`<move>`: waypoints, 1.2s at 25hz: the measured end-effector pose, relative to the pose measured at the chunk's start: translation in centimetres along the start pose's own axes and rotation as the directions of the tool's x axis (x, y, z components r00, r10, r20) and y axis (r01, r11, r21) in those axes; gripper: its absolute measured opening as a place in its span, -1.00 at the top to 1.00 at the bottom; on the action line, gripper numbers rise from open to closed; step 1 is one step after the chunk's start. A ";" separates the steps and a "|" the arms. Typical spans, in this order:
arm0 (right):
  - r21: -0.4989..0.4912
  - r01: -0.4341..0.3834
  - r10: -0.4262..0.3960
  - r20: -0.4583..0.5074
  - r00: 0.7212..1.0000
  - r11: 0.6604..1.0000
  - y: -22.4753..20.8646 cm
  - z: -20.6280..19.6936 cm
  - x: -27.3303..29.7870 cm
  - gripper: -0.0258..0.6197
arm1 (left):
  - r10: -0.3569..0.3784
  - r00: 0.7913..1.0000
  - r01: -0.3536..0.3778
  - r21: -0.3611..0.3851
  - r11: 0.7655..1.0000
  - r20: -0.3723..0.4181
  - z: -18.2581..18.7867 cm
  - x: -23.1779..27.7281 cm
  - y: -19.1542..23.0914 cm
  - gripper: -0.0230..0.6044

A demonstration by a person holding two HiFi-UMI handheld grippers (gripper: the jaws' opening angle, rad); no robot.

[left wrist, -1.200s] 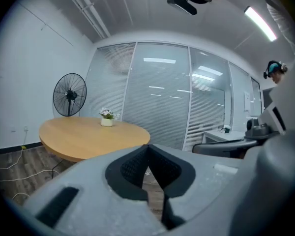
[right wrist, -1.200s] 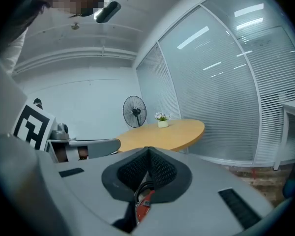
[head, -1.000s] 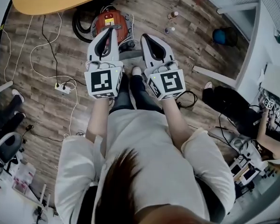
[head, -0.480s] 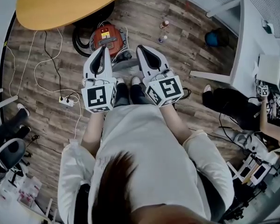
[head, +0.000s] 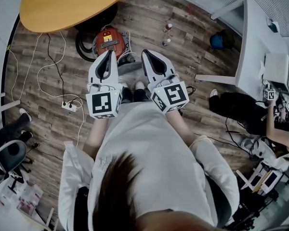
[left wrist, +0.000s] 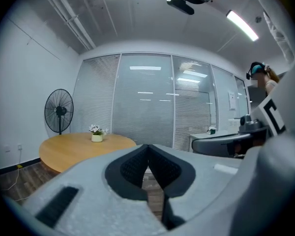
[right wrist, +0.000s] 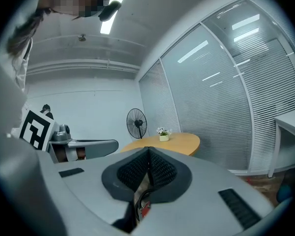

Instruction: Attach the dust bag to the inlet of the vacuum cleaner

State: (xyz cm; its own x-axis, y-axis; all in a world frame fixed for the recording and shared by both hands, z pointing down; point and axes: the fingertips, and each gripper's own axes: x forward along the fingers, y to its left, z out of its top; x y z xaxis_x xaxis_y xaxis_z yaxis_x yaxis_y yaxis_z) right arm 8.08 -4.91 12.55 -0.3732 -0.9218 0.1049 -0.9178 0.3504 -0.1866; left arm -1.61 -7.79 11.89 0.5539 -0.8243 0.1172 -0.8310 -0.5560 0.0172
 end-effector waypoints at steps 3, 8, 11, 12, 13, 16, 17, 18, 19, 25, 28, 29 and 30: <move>-0.041 -0.015 0.015 -0.005 1.000 0.999 0.0 0.0 -1.2 0.91 | -0.016 1.000 0.015 0.027 1.000 0.010 0.0 -0.1 -1.5 0.87; -0.062 -0.019 0.018 -0.013 1.000 0.998 -1.2 -0.7 -3.0 0.91 | -0.010 0.999 0.009 0.030 1.000 0.033 -0.1 -0.5 -3.5 0.87; -0.058 -0.017 0.016 -0.009 1.000 0.998 -2.4 -0.8 -3.7 0.91 | -0.005 0.999 0.004 0.026 1.000 0.042 -0.5 -0.4 -4.5 0.87; -0.057 -0.018 0.018 -0.007 1.000 0.998 -2.8 -0.7 -3.9 0.91 | -0.002 0.999 0.001 0.023 1.000 0.041 -0.6 -0.3 -4.8 0.87; -0.057 -0.021 0.020 -0.006 1.000 0.998 -3.1 -0.6 -4.1 0.91 | 0.001 0.999 -0.002 0.021 1.000 0.037 -0.7 -0.2 -5.1 0.87; -0.060 -0.030 0.030 -0.004 1.000 0.998 -3.6 -0.4 -4.2 0.91 | 0.003 0.999 -0.003 0.020 1.000 0.033 -0.8 0.2 -5.6 0.87; -0.061 -0.037 0.037 -0.002 0.999 0.997 -3.6 -0.3 -4.2 0.91 | -0.002 0.999 0.001 0.023 1.000 0.038 -0.7 0.3 -5.7 0.87; -0.062 -0.045 0.045 0.003 0.999 0.997 -3.4 -0.2 -4.1 0.91 | -0.007 0.999 0.006 0.025 1.000 0.043 -0.6 0.4 -5.8 0.87; -0.062 -0.053 0.054 0.008 0.999 0.997 -3.2 -0.1 -4.1 0.91 | -0.011 0.999 0.010 0.027 1.000 0.045 -0.5 0.4 -6.0 0.87; -0.069 -0.072 0.074 0.024 0.997 0.995 -2.9 0.2 -3.9 0.91 | -0.031 0.999 0.030 0.039 0.999 0.034 -0.7 0.9 -6.7 0.87; -0.065 -0.075 0.077 0.028 0.997 0.995 -2.9 0.4 -3.8 0.91 | -0.039 0.999 0.038 0.040 0.998 0.034 -0.7 0.8 -6.8 0.87; -0.065 -0.077 0.079 0.029 0.996 0.995 -3.0 0.5 -3.7 0.91 | -0.041 0.999 0.040 0.038 0.998 0.035 -0.6 0.8 -6.8 0.87; -0.064 -0.076 0.078 0.028 0.997 0.995 -3.0 0.6 -3.5 0.91 | -0.042 0.999 0.041 0.037 0.998 0.034 -0.5 0.8 -6.8 0.87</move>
State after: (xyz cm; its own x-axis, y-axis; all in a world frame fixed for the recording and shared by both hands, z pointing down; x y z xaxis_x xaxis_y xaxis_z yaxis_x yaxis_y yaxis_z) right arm 12.26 -2.81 12.18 -0.4399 -0.8959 0.0622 -0.8935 0.4297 -0.1309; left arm 4.49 -4.65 12.37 0.5898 -0.8032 0.0830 -0.8052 -0.5928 -0.0149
